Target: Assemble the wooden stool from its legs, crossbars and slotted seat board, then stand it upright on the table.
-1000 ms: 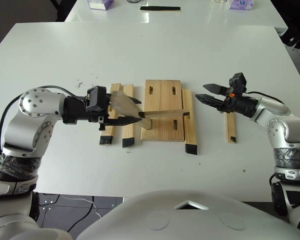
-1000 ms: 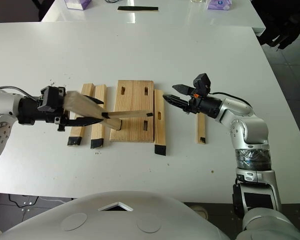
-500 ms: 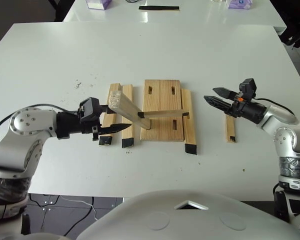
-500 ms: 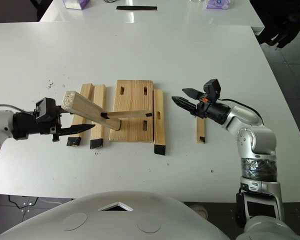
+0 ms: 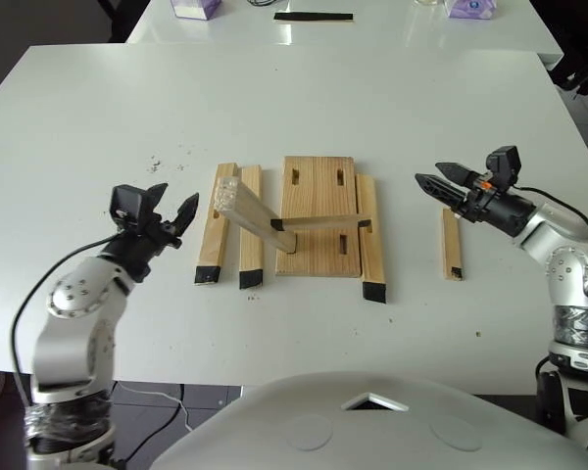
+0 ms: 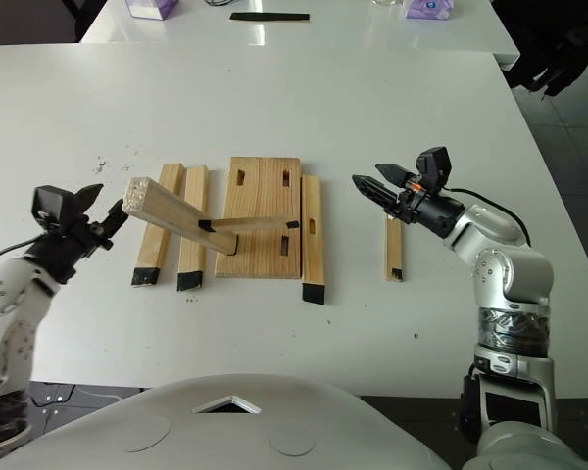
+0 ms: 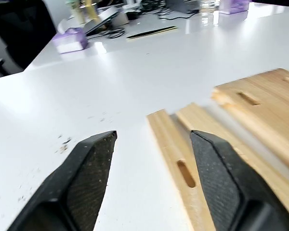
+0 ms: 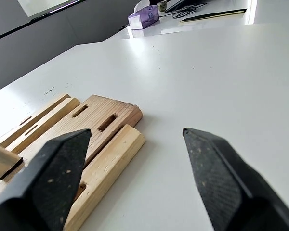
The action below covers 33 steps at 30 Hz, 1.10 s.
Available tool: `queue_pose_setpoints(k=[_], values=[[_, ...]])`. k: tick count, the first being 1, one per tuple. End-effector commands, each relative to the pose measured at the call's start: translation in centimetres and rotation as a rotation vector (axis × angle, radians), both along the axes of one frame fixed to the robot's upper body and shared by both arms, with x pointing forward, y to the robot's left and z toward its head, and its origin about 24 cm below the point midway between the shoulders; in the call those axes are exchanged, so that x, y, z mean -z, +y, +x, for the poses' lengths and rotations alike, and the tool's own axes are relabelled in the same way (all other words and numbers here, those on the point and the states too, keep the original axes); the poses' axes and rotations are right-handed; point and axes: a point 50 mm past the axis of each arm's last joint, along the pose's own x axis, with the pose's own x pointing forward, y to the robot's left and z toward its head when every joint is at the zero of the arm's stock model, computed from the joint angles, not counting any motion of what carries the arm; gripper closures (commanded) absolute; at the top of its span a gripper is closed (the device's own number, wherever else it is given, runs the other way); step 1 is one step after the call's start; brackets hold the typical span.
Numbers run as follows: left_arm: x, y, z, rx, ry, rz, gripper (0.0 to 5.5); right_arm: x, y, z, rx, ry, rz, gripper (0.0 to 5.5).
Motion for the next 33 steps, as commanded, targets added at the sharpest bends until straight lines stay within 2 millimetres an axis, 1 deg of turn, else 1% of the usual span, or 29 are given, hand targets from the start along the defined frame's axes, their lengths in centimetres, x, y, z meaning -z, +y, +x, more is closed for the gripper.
queue_pose_setpoints(k=[1, 4, 7, 11, 15, 20, 26, 29, 32, 33], values=[[1.5, -1.5, 1.3, -0.043, 0.08, -0.053, 1.99, 0.2, 0.7, -0.1, 0.069, -0.032, 0.034, 1.98], [1.6, -2.0, 1.7, 0.001, 0.132, -0.063, 1.99, 0.9, 0.8, -0.6, 0.13, -0.024, 0.045, 1.98], [1.8, -1.9, 1.4, 0.037, 0.187, -0.045, 1.99, 1.9, 1.0, -0.7, 0.167, -0.006, 0.037, 1.98], [2.0, -1.3, 1.4, 0.032, 0.237, -0.016, 1.99, 1.8, 0.8, -0.7, 0.195, -0.02, 0.042, 1.98], [1.9, -1.5, 1.9, 0.062, 0.281, -0.014, 1.99, 2.4, 0.4, -1.4, 0.244, -0.022, 0.051, 1.98], [1.8, -1.1, 1.2, 0.04, 0.364, 0.01, 1.99, 2.9, 0.7, -1.9, 0.275, -0.026, 0.072, 1.98], [1.1, -2.0, 0.8, 0.06, 0.434, -0.016, 1.99, 3.6, 0.9, -2.9, 0.32, -0.019, 0.083, 1.98], [1.5, -2.1, 0.2, 0.044, 0.478, 0.015, 1.99, 3.8, 1.3, -2.9, 0.325, -0.015, 0.086, 1.98], [1.8, -1.6, -0.5, 0.009, 0.498, 0.068, 1.99, 4.0, 1.4, -3.0, 0.321, -0.012, 0.081, 1.98], [1.9, -1.5, -0.7, 0.001, 0.503, 0.087, 2.17, 4.1, 1.3, -3.0, 0.322, -0.011, 0.079, 1.98]])
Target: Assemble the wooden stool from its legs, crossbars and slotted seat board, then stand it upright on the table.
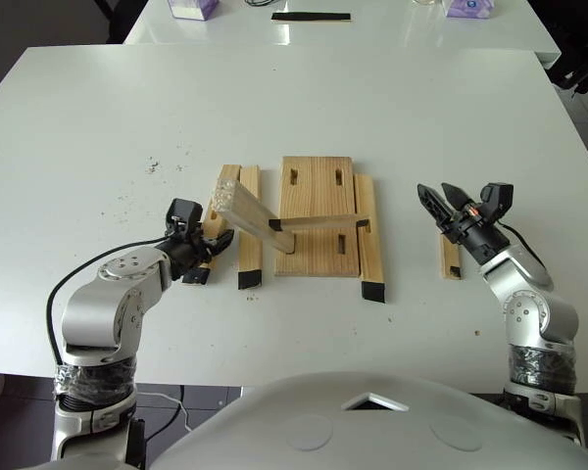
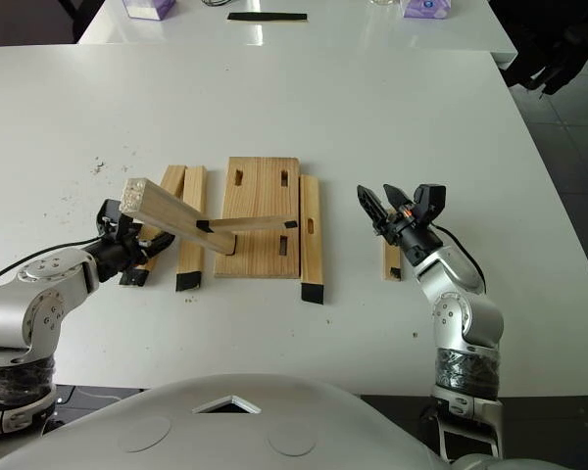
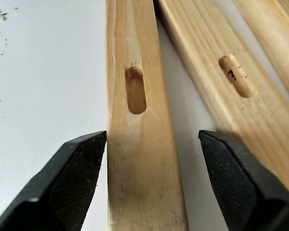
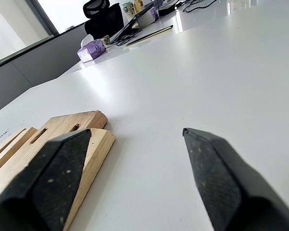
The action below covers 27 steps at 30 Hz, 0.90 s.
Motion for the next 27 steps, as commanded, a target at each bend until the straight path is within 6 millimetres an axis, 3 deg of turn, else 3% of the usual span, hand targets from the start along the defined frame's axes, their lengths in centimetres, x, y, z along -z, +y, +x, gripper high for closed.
queue_pose_setpoints(k=[1, 8, 13, 16, 18, 22, 27], values=[[0.4, 0.8, -0.8, -0.023, 0.03, 0.099, 2.27, 0.0, 0.1, -0.1, 0.004, -0.004, -0.008, 1.98], [1.3, 0.4, -0.2, -0.029, -0.027, 0.128, 3.36, -0.3, -0.7, 1.1, 0.058, -0.005, -0.019, 1.98], [0.8, 0.1, 0.8, -0.037, -0.133, 0.081, 3.43, -1.5, -0.9, 2.5, 0.068, -0.107, -0.144, 1.98], [-1.5, 0.8, 2.9, -0.122, -0.296, -0.052, 3.45, -2.8, -1.3, 3.5, 0.086, -0.177, -0.175, 1.98], [-4.6, 1.2, 5.0, -0.162, -0.466, -0.226, 3.49, -4.5, -1.2, 4.8, 0.054, -0.234, -0.199, 1.98], [-11.1, 2.3, 7.1, -0.101, -0.768, -0.559, 3.49, -8.9, 1.6, 9.0, -0.135, -0.318, -0.211, 1.98], [-15.1, 2.0, 7.6, 0.182, -0.899, -0.679, 3.49, -14.5, 5.5, 10.9, -0.468, -0.398, -0.148, 1.98]])
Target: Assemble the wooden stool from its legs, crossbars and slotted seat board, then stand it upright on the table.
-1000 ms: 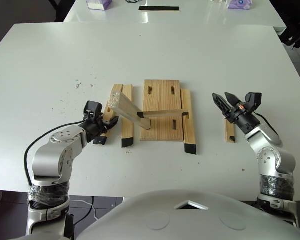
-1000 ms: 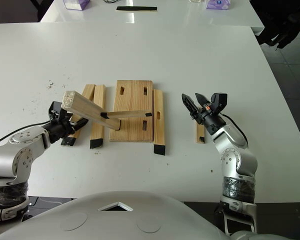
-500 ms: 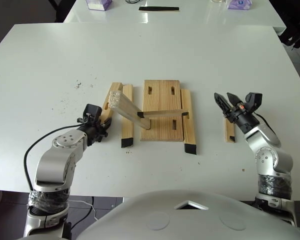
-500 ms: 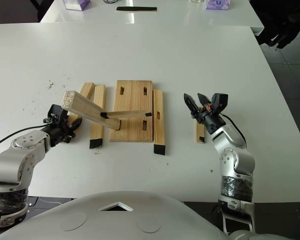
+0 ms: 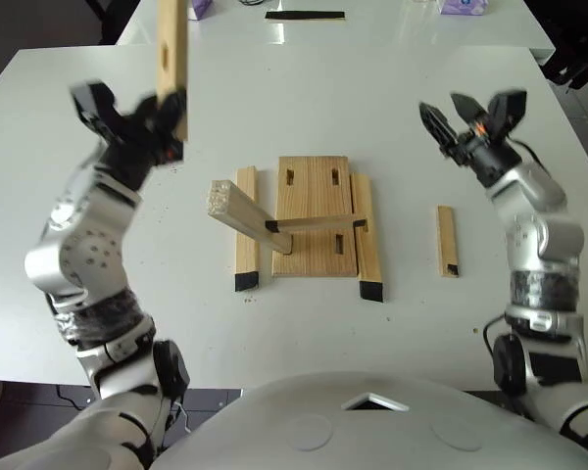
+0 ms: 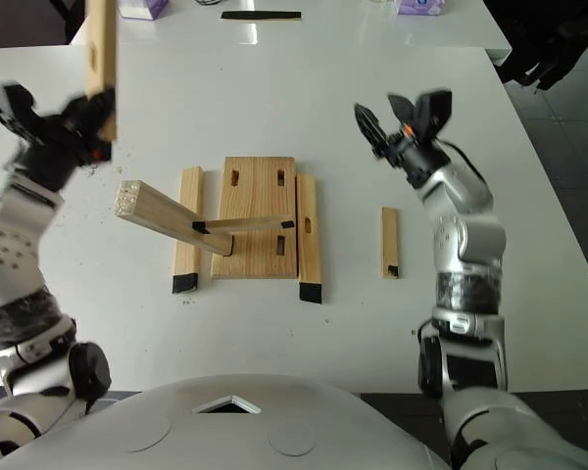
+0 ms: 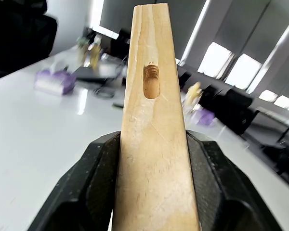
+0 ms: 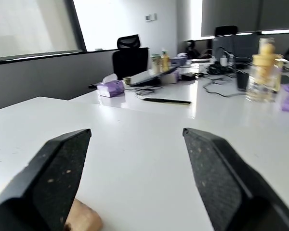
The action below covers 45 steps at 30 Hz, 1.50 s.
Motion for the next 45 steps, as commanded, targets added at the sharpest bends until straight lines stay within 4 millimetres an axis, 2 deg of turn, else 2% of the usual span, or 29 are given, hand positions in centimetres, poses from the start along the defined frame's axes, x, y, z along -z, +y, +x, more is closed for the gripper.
queue_pose_setpoints(k=[1, 3, 6, 13, 16, 21, 44, 45], values=[[-3.2, -0.4, 0.0, 0.217, -0.177, 0.017, 3.49, -5.4, 3.3, 0.9, -0.311, -0.049, 0.016, 1.98], [-4.2, -1.1, -0.4, 0.321, -0.249, 0.045, 3.49, -7.8, 4.5, 0.7, -0.437, -0.076, 0.051, 1.98], [-5.3, -2.0, -1.1, 0.457, -0.328, 0.057, 3.49, -10.2, 5.3, 0.2, -0.571, -0.093, 0.091, 1.98], [-5.4, -3.3, -2.3, 0.674, -0.345, 0.125, 3.49, -12.7, 5.1, -1.6, -0.834, -0.068, 0.162, 1.98], [-5.3, -3.6, -2.5, 0.734, -0.337, 0.147, 3.49, -13.0, 5.0, -1.8, -0.891, -0.056, 0.173, 1.98], [-4.9, -4.3, -2.5, 0.815, -0.317, 0.179, 3.49, -13.3, 5.6, -2.5, -0.966, -0.058, 0.167, 1.33], [-4.5, -5.5, -2.7, 0.953, -0.3, 0.198, 3.49, -13.8, 8.8, -3.2, -1.068, -0.105, 0.137, 1.3], [-4.5, -5.5, -2.7, 0.954, -0.299, 0.198, 3.49, -13.7, 8.8, -3.2, -1.07, -0.105, 0.133, 1.43]])
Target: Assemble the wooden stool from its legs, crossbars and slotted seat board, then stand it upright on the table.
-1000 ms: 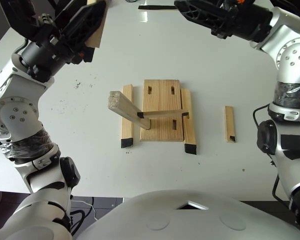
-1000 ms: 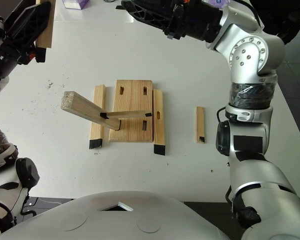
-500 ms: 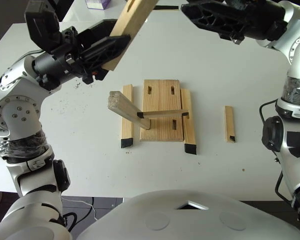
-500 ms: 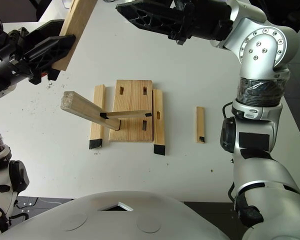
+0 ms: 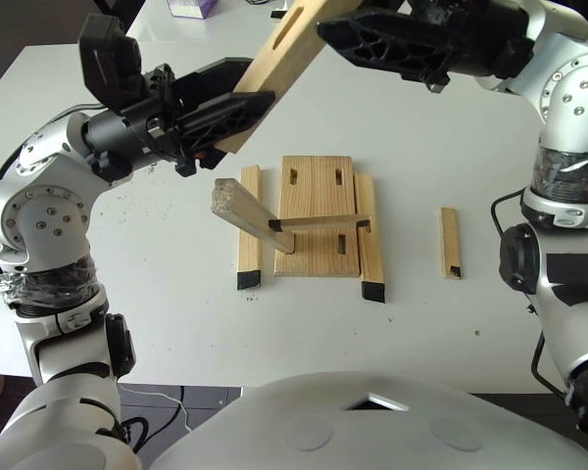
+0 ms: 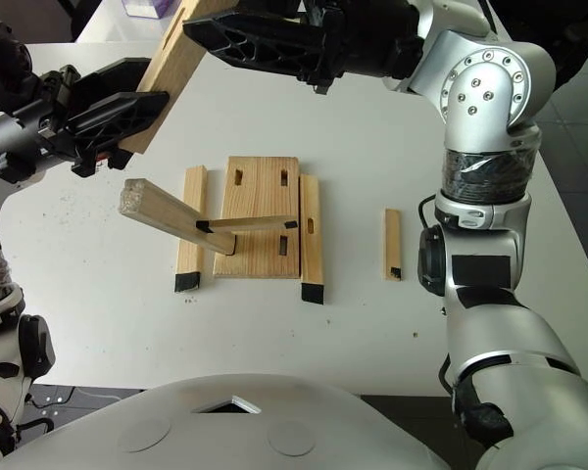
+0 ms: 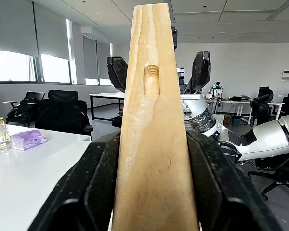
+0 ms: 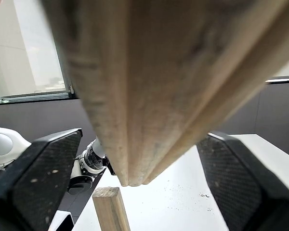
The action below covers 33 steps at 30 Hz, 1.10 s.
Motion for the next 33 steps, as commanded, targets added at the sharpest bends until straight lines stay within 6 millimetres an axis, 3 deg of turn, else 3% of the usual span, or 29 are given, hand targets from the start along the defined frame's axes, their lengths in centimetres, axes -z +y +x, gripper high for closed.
queue_pose_setpoints(k=[1, 14, 21, 22, 27, 33], values=[[-0.6, -0.1, -0.2, 0.022, -0.018, 0.013, 3.49, -0.9, 0.4, -0.3, -0.007, -0.051, -0.009, 1.55], [-0.1, -0.7, -0.5, 0.06, -0.004, 0.015, 3.49, -0.6, 0.4, -0.5, -0.034, -0.043, -0.008, 3.49], [0.3, -0.4, 0.0, 0.023, 0.009, 0.047, 3.49, -0.8, -0.4, -1.0, -0.041, -0.047, 0.016, 3.5], [0.4, -0.4, 0.2, 0.007, 0.009, 0.052, 3.13, -0.7, -0.4, -1.1, -0.042, -0.048, 0.017, 3.5], [0.4, -0.2, 0.7, -0.029, 0.011, 0.076, 2.42, -0.6, -0.5, -1.1, -0.017, -0.056, 0.018, 3.5], [0.9, 0.2, 1.4, -0.107, -0.017, 0.147, 2.25, -0.5, -1.6, -0.3, 0.1, -0.074, 0.03, 3.5]])
